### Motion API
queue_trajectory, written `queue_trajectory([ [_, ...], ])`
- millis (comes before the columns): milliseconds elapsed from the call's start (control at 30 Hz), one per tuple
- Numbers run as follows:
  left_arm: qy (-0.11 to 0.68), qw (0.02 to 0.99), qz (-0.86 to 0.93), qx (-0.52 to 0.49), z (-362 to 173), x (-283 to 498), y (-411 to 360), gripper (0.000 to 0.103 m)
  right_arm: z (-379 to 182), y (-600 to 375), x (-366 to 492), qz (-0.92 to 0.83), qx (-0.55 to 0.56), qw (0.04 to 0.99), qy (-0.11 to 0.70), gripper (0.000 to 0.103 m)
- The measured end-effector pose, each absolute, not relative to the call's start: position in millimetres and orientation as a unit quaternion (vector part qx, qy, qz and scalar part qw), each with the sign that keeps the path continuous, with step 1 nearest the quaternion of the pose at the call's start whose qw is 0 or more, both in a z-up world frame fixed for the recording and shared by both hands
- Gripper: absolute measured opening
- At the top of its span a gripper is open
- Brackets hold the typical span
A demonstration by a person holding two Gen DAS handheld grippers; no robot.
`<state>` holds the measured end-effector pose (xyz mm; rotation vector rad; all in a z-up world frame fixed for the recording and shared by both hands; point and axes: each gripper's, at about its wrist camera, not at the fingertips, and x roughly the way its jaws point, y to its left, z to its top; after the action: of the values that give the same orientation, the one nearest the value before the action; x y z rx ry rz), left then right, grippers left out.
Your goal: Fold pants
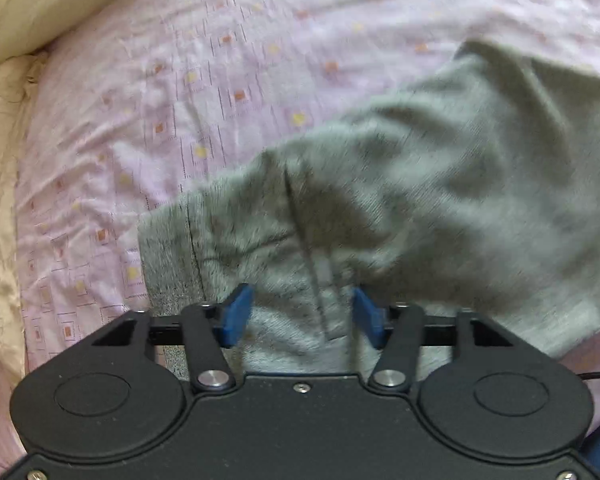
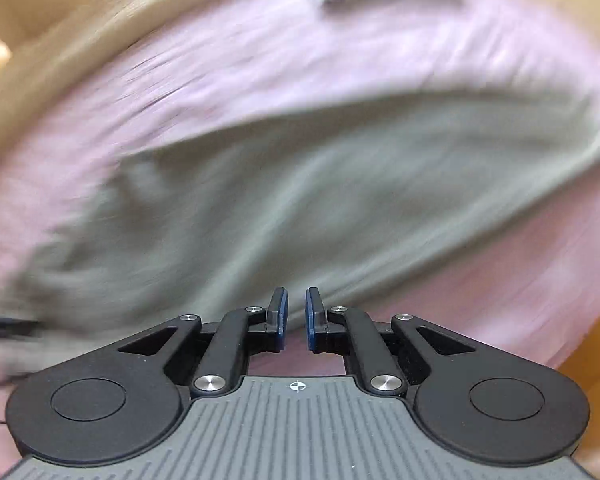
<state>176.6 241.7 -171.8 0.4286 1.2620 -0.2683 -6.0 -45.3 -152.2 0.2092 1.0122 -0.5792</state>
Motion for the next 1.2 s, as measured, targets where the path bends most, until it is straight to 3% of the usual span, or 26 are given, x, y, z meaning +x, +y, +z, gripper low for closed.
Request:
queue_trajectory([
  [67,0.563,0.795,-0.125,0.186,-156.6,169.0,225.5,0.057,-157.1,-68.7,-6.2,-0.293,0.059,0.82,0.489,0.01],
  [200,0.566,0.798,-0.167,0.125,-144.5,153.9,177.8,0.059,-167.9,-141.5,-16.9,-0.255,0.152,0.817,0.494,0.009],
  [467,0.615,0.755,-0.15,0.172,-193.2,121.6,89.9,0.062,-204.2,-212.5,-10.8,-0.179,0.11,0.812,0.544,0.009],
  [500,0.622,0.745,-0.132,0.202,-205.2,116.0,86.9,0.066,-206.3,-218.5,-17.2,-0.152,0.11,0.819,0.542,0.009],
  [533,0.617,0.745,-0.122,0.221,-211.0,109.0,86.8,0.078,-205.8,-222.5,-22.5,-0.13,0.107,0.826,0.538,0.008],
  [600,0.601,0.757,-0.097,0.238,-211.6,100.1,87.7,0.084,-201.5,-228.0,-28.4,-0.09,0.089,0.824,0.552,0.007],
  [667,0.614,0.751,-0.074,0.229,-209.9,100.5,87.7,0.082,-195.1,-233.6,-33.7,-0.067,0.075,0.82,0.563,0.007],
  [767,0.628,0.748,-0.038,0.211,-199.5,104.5,79.8,0.067,-177.8,-262.7,-50.5,-0.075,0.118,0.829,0.541,0.007],
  [900,0.61,0.769,-0.036,0.188,-176.5,100.4,50.2,0.069,-164.6,-337.7,-86.8,-0.146,0.277,0.826,0.469,0.01],
  [933,0.606,0.773,-0.041,0.184,-172.1,97.7,39.4,0.069,-165.0,-352.5,-95.0,-0.169,0.302,0.821,0.455,0.011],
  [1000,0.597,0.78,-0.054,0.18,-165.2,94.6,15.5,0.07,-167.1,-380.4,-111.5,-0.217,0.33,0.812,0.429,0.024],
  [1033,0.593,0.783,-0.062,0.18,-161.2,92.7,4.1,0.07,-169.0,-391.6,-118.6,-0.237,0.337,0.809,0.419,0.036],
  [1200,0.578,0.784,-0.114,0.197,-154.5,87.9,-57.5,0.07,-178.9,-436.2,-134.1,-0.267,0.39,0.788,0.393,0.038],
])
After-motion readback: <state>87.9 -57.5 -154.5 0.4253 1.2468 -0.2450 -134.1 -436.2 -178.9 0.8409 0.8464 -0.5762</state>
